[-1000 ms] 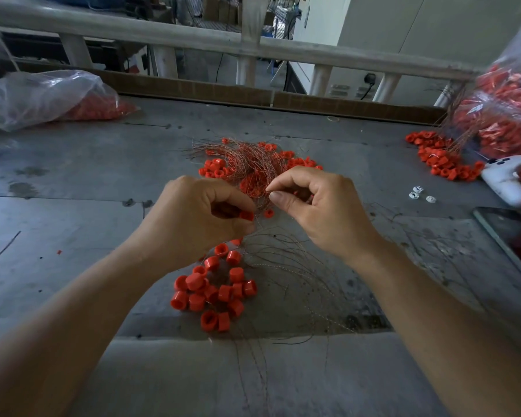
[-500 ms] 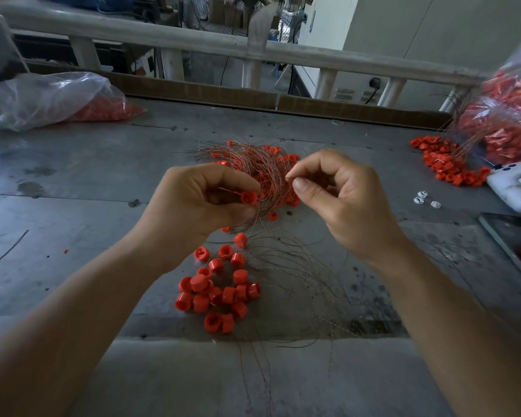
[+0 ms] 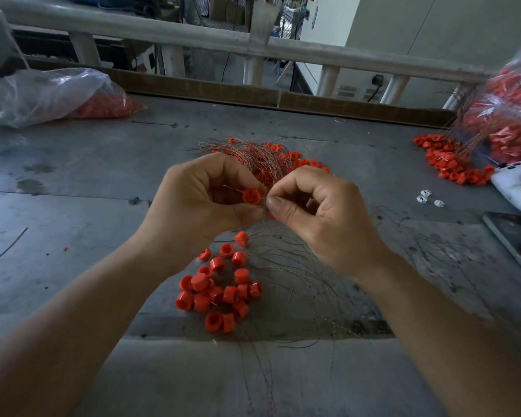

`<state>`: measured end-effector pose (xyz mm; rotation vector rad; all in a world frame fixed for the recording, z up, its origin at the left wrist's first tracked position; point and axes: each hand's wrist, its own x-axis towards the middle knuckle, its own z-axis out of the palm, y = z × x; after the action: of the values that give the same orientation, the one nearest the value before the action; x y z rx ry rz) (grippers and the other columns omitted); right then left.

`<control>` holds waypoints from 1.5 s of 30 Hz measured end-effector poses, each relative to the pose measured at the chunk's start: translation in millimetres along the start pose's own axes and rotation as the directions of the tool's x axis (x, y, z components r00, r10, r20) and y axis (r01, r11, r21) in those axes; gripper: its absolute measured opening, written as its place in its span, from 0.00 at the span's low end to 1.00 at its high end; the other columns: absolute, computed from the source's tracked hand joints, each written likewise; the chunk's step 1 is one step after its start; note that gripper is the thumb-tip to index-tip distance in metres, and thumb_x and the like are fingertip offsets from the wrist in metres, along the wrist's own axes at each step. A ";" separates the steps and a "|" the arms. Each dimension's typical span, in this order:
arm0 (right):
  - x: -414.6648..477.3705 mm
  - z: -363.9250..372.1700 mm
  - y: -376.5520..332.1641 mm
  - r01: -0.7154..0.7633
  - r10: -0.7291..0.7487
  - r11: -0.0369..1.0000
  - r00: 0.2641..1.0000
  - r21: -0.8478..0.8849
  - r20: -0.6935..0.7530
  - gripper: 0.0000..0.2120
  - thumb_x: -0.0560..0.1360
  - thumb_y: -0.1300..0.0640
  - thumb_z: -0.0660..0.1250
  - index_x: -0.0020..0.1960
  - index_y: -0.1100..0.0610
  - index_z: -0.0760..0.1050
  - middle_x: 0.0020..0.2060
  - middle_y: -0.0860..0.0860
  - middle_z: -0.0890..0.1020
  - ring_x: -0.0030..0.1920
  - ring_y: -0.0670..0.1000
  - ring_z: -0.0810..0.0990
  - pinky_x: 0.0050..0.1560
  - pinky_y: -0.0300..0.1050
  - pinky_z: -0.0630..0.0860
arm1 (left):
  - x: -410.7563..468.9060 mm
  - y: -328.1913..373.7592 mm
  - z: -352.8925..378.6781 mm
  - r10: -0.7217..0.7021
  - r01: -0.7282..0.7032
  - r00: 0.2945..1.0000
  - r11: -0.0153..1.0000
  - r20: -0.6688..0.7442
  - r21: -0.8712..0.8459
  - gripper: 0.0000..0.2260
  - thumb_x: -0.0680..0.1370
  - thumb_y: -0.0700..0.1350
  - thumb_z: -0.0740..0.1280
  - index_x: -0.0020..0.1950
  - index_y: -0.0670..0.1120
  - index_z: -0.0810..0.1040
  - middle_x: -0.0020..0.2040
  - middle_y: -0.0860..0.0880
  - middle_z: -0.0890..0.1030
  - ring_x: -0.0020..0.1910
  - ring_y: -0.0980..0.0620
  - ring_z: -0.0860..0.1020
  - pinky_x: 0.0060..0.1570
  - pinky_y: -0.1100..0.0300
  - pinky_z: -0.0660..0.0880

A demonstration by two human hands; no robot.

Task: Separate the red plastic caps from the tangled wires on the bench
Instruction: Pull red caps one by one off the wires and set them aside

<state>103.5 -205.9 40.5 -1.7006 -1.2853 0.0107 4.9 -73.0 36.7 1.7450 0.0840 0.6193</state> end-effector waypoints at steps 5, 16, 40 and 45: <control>0.3 0.4 0.2 -0.009 0.008 1.000 1.000 -0.019 -0.010 0.03 0.70 0.58 0.66 0.38 0.53 0.75 0.32 0.43 0.76 0.34 0.41 0.74 0.34 0.29 0.68 | 0.3 -1.4 0.7 0.002 -0.002 1.000 0.999 -0.015 -0.054 0.14 0.54 0.50 0.73 0.37 0.51 0.78 0.41 0.47 0.83 0.38 0.52 0.82 0.38 0.65 0.79; 2.3 -6.6 -0.5 -0.015 0.014 1.000 0.996 -0.005 -0.088 0.05 0.71 0.59 0.66 0.36 0.53 0.75 0.30 0.41 0.75 0.31 0.39 0.73 0.33 0.29 0.67 | 1.9 -3.8 -3.5 -0.057 0.091 0.992 0.938 0.109 -0.336 0.13 0.66 0.38 0.68 0.49 0.46 0.82 0.45 0.47 0.85 0.46 0.50 0.83 0.44 0.65 0.77; 3.2 -10.2 -2.0 -0.242 0.215 0.940 0.967 0.242 0.134 0.10 0.70 0.66 0.69 0.34 0.53 0.77 0.22 0.44 0.75 0.23 0.40 0.70 0.24 0.30 0.65 | 0.3 -0.8 -3.3 -0.075 0.183 0.968 0.866 0.241 -0.465 0.10 0.62 0.39 0.69 0.41 0.44 0.84 0.40 0.44 0.84 0.39 0.52 0.83 0.37 0.66 0.78; 2.4 -7.5 0.0 -0.272 0.225 0.929 0.954 0.253 0.200 0.13 0.70 0.68 0.67 0.34 0.52 0.76 0.22 0.43 0.76 0.24 0.40 0.72 0.25 0.30 0.67 | 0.0 -3.1 -1.6 -0.114 0.227 0.961 0.844 0.252 -0.486 0.10 0.62 0.38 0.69 0.41 0.43 0.84 0.39 0.44 0.84 0.38 0.52 0.83 0.36 0.66 0.78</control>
<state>108.5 -209.2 45.7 -1.6310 -1.1180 0.4738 4.9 -70.7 34.1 1.2551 -0.0713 0.2797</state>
